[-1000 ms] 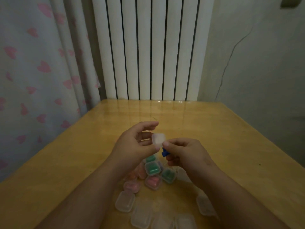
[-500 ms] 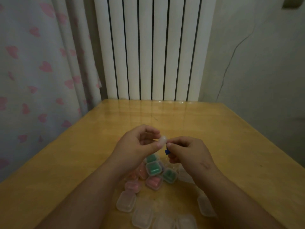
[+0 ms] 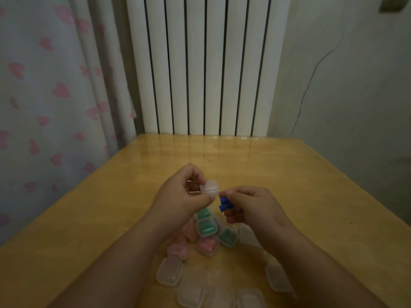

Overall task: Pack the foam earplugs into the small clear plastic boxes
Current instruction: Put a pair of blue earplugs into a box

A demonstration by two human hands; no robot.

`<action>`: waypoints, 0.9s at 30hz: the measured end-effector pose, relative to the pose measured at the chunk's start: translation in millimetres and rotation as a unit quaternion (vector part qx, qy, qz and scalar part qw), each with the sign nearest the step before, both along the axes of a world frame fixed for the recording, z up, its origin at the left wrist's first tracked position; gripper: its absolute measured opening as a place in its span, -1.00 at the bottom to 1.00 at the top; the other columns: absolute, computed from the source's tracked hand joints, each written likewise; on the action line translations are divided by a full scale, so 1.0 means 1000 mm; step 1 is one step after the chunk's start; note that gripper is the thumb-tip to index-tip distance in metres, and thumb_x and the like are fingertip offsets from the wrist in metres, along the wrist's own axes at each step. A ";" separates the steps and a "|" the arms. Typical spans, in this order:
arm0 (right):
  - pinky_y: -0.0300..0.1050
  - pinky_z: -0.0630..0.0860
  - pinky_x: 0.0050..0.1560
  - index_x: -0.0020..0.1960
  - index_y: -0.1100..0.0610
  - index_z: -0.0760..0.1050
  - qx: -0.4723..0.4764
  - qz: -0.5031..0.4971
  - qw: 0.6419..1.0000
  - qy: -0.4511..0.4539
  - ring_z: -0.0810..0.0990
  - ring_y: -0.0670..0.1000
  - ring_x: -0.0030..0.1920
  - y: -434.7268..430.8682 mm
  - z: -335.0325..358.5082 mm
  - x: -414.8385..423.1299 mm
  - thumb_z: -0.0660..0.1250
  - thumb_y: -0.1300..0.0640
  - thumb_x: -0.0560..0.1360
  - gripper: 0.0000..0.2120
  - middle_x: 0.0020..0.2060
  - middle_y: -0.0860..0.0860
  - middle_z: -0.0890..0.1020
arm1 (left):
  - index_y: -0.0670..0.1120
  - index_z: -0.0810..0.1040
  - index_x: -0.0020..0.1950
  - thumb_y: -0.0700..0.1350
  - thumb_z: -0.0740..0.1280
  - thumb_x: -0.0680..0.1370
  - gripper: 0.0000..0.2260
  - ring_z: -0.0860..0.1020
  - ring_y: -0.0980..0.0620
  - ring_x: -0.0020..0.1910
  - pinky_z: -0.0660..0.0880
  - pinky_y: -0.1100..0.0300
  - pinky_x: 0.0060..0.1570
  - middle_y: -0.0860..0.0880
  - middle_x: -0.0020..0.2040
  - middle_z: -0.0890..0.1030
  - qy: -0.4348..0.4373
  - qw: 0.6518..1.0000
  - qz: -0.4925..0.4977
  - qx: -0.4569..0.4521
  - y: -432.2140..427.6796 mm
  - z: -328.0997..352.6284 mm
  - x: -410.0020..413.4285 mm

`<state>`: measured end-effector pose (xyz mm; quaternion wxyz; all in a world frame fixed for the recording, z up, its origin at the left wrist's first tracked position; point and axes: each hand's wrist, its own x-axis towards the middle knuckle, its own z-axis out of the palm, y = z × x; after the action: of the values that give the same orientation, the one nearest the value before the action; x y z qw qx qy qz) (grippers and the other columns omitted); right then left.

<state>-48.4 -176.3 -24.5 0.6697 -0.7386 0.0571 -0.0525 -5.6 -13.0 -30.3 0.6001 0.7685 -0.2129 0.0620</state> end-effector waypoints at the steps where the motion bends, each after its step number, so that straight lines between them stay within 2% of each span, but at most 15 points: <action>1: -0.13 0.57 -0.26 -0.08 0.22 0.66 0.001 0.010 1.000 0.003 0.58 -0.02 -0.35 0.000 0.000 0.000 0.32 0.18 0.55 -0.83 -0.32 0.09 0.66 | 0.02 0.49 -0.19 -0.07 0.50 0.28 -0.78 0.63 -0.11 -0.13 0.59 -0.08 -0.07 -0.10 -0.12 0.63 -0.006 1.000 0.005 -0.003 0.000 0.000 0.000; 3: -0.16 0.57 -0.26 -0.07 0.22 0.66 0.003 0.033 0.999 0.003 0.59 -0.03 -0.35 0.000 0.000 -0.002 0.33 0.14 0.55 -0.82 -0.34 0.07 0.66 | 0.02 0.49 -0.20 -0.11 0.55 0.31 -0.75 0.64 -0.13 -0.09 0.61 -0.13 -0.04 -0.14 -0.09 0.63 -0.010 1.000 0.012 -0.001 0.000 0.001 0.000; 7: -0.20 0.55 -0.27 -0.09 0.19 0.68 -0.021 0.053 0.998 -0.011 0.59 -0.06 -0.35 0.001 -0.001 -0.005 0.38 0.12 0.52 -0.84 -0.34 0.05 0.66 | -0.01 0.50 -0.18 -0.17 0.56 0.38 -0.76 0.68 -0.02 -0.14 0.63 -0.15 -0.08 -0.09 -0.13 0.64 -0.019 0.999 0.008 0.025 -0.001 -0.002 0.000; 12: -0.21 0.51 -0.27 -0.10 0.20 0.69 -0.016 0.047 0.999 -0.013 0.57 -0.06 -0.35 0.001 -0.001 -0.004 0.40 0.16 0.50 -0.87 -0.32 0.07 0.66 | 0.00 0.50 -0.19 -0.07 0.50 0.42 -0.82 0.64 0.11 -0.08 0.65 0.08 -0.12 0.02 -0.09 0.61 -0.075 0.992 0.030 0.093 -0.004 -0.005 -0.002; 15: -0.23 0.52 -0.29 -0.10 0.19 0.68 -0.022 0.038 0.999 -0.003 0.57 -0.07 -0.37 0.002 -0.001 -0.004 0.38 0.17 0.51 -0.87 -0.34 0.05 0.66 | 0.04 0.50 -0.18 -0.02 0.47 0.45 -0.85 0.63 0.13 -0.15 0.63 0.07 -0.17 0.05 -0.15 0.62 -0.109 0.985 0.056 0.126 -0.004 -0.005 -0.003; 20: -0.19 0.51 -0.30 -0.15 0.17 0.67 -0.033 0.022 0.999 0.021 0.55 -0.05 -0.35 0.004 -0.002 -0.003 0.36 0.18 0.47 -0.87 -0.37 0.03 0.62 | 0.11 0.46 -0.13 0.06 0.44 0.39 -0.82 0.54 0.19 -0.09 0.57 0.05 -0.10 0.15 -0.13 0.57 -0.161 0.967 0.075 0.183 -0.003 -0.005 -0.006; 23: -0.19 0.46 -0.34 -0.17 0.25 0.63 0.001 0.026 0.998 0.052 0.50 -0.03 -0.36 0.005 0.000 -0.004 0.32 0.22 0.46 -0.86 -0.38 0.04 0.57 | 0.11 0.48 -0.10 0.16 0.32 0.31 -0.76 0.50 0.15 -0.12 0.52 0.03 -0.16 0.14 -0.16 0.55 -0.214 0.951 0.094 0.202 -0.003 -0.003 -0.008; 27: -0.15 0.35 -0.39 -0.24 0.24 0.52 0.104 0.033 0.990 0.090 0.39 -0.04 -0.44 0.007 0.004 -0.004 0.26 0.30 0.43 -0.90 -0.46 0.04 0.45 | 0.05 0.57 -0.04 0.12 0.31 0.33 -0.73 0.49 0.13 -0.17 0.52 0.07 -0.21 0.14 -0.20 0.54 -0.264 0.942 0.102 0.182 -0.006 -0.003 -0.010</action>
<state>-52.1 -169.0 -20.4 0.7361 -0.6684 0.0976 0.0427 -15.5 -18.8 -32.9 0.3628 0.8381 -0.2918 0.2843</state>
